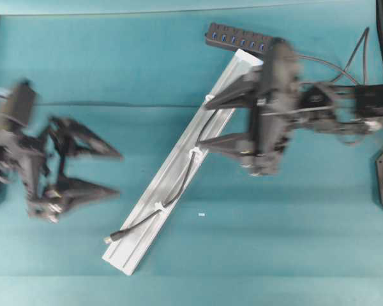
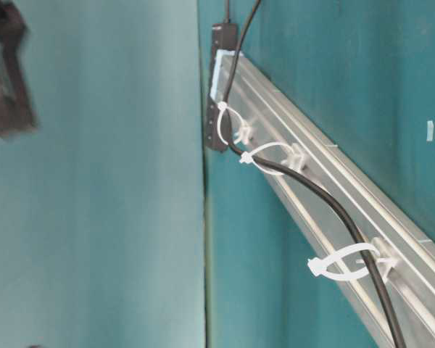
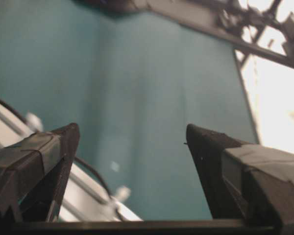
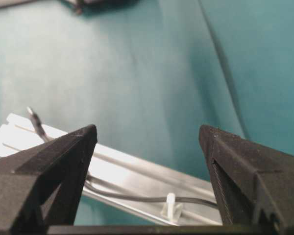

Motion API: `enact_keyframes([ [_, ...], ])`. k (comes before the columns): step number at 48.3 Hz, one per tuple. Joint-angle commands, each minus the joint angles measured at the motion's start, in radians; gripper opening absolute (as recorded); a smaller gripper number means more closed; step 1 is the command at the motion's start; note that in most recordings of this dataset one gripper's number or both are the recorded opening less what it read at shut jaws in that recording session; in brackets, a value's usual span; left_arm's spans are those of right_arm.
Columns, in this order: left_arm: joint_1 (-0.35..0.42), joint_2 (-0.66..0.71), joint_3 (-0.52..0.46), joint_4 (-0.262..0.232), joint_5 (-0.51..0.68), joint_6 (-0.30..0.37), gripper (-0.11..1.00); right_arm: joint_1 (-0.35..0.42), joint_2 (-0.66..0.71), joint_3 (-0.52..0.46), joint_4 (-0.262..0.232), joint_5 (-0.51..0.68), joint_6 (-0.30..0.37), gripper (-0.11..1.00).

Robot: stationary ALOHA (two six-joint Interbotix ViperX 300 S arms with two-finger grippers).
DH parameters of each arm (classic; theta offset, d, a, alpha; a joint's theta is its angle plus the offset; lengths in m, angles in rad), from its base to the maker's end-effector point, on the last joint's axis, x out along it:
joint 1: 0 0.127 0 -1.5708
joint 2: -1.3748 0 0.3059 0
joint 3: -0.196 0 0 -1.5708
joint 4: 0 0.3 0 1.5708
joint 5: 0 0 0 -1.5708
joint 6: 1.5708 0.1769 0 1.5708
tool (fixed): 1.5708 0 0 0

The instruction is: Pass the USB cable through three rings with both arms.

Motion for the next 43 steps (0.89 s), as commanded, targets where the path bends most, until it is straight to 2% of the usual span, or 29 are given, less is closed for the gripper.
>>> enact_keyframes([
  [1,0.017,-0.152,-0.003,0.005,-0.005,0.035,0.95,0.000,-0.074,0.020,-0.003,-0.006,0.006,0.87],
  [6,0.041,-0.212,-0.002,0.005,0.049,0.061,0.95,0.000,-0.160,0.057,-0.003,-0.009,0.006,0.87],
  [11,0.071,-0.279,-0.005,0.005,0.161,0.069,0.94,0.002,-0.249,0.106,-0.003,-0.003,0.011,0.87],
  [21,0.077,-0.380,-0.020,0.005,0.333,0.072,0.93,-0.005,-0.433,0.166,-0.003,0.067,0.008,0.87],
  [32,0.081,-0.405,-0.023,0.005,0.364,0.075,0.92,-0.008,-0.571,0.207,-0.003,0.138,0.015,0.87],
  [43,0.100,-0.426,-0.031,0.005,0.364,0.074,0.92,-0.008,-0.632,0.261,-0.003,0.150,0.017,0.86],
])
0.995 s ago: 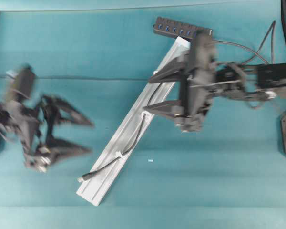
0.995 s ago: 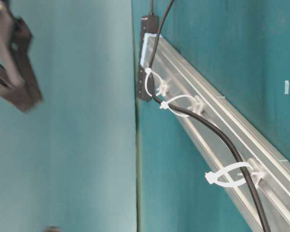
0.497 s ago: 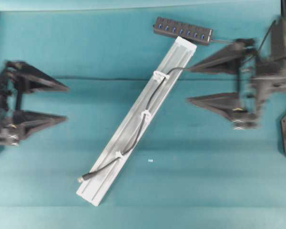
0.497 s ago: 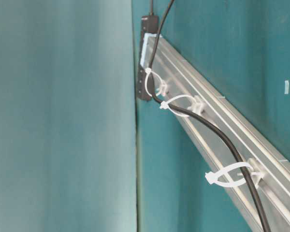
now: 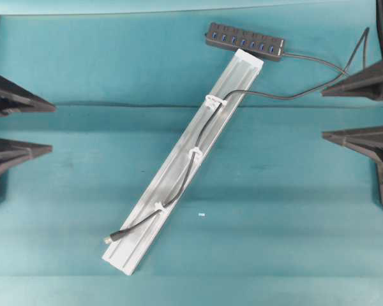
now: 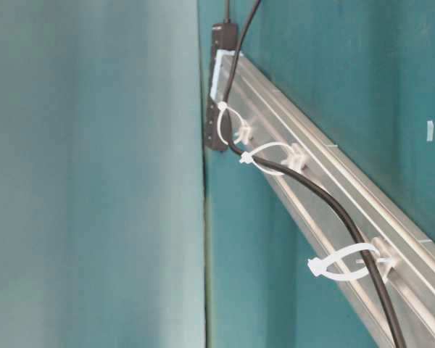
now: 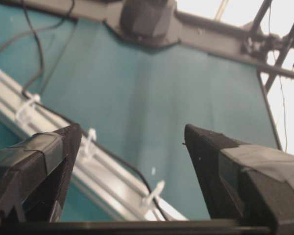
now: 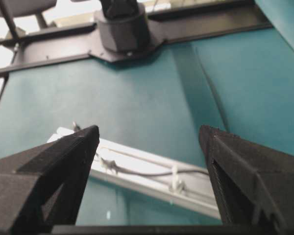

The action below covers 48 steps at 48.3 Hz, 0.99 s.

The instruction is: Pass the USB cable through three rings with both arms.

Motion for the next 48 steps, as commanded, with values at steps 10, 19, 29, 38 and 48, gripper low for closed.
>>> enact_keyframes([
  [10,0.009,-0.025,-0.029,0.005,0.018,0.002,0.92,-0.009,-0.046,0.018,-0.002,-0.003,0.009,0.86],
  [19,0.011,-0.037,-0.034,0.005,0.018,0.002,0.92,-0.021,-0.066,0.032,-0.002,-0.003,0.009,0.86],
  [29,0.011,-0.040,-0.034,0.005,0.018,0.003,0.92,-0.032,-0.069,0.040,-0.002,-0.003,0.009,0.86],
  [38,0.011,-0.048,-0.037,0.005,0.018,0.005,0.92,-0.035,-0.071,0.040,-0.002,-0.003,0.008,0.86],
  [48,0.011,-0.055,-0.038,0.005,0.018,0.020,0.92,-0.038,-0.071,0.041,0.000,-0.003,0.008,0.86],
])
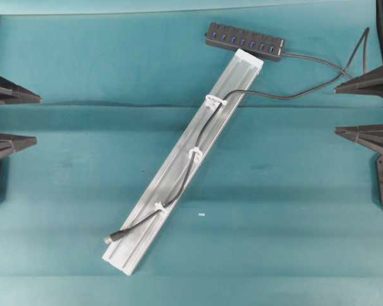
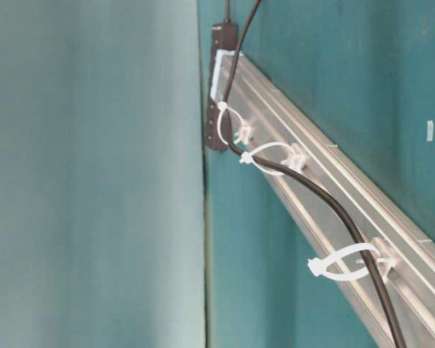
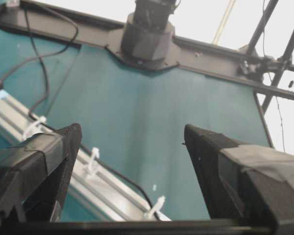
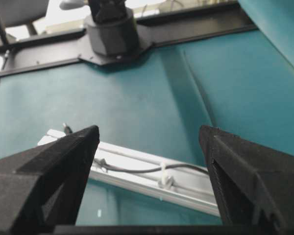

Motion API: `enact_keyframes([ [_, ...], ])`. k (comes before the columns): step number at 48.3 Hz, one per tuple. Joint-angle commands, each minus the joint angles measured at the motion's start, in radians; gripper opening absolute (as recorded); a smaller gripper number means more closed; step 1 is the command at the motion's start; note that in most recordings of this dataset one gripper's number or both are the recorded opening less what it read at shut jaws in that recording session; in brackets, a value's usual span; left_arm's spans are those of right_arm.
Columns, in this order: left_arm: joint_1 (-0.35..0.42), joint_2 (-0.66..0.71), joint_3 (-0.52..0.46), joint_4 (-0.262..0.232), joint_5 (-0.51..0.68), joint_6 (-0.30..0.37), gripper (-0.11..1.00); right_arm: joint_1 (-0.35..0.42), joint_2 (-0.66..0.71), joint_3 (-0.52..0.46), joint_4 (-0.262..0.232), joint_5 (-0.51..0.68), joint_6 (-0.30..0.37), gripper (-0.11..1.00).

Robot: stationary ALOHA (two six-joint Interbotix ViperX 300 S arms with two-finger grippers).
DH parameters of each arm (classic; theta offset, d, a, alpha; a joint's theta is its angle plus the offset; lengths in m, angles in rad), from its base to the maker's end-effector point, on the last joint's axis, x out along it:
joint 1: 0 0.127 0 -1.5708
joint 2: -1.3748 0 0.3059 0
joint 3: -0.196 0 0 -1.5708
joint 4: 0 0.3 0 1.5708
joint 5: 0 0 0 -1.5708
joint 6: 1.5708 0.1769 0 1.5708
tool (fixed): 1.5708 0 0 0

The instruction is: Pass the USB cable through three rings with both arms.

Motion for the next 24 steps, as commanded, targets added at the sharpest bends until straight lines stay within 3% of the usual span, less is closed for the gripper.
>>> enact_keyframes([
  [1,0.002,0.003,-0.031,0.005,-0.005,0.003,0.92,-0.003,0.003,-0.005,0.000,-0.005,0.008,0.87],
  [24,-0.002,0.009,-0.026,0.002,-0.005,-0.003,0.92,-0.003,0.003,0.008,-0.002,-0.005,0.006,0.86],
])
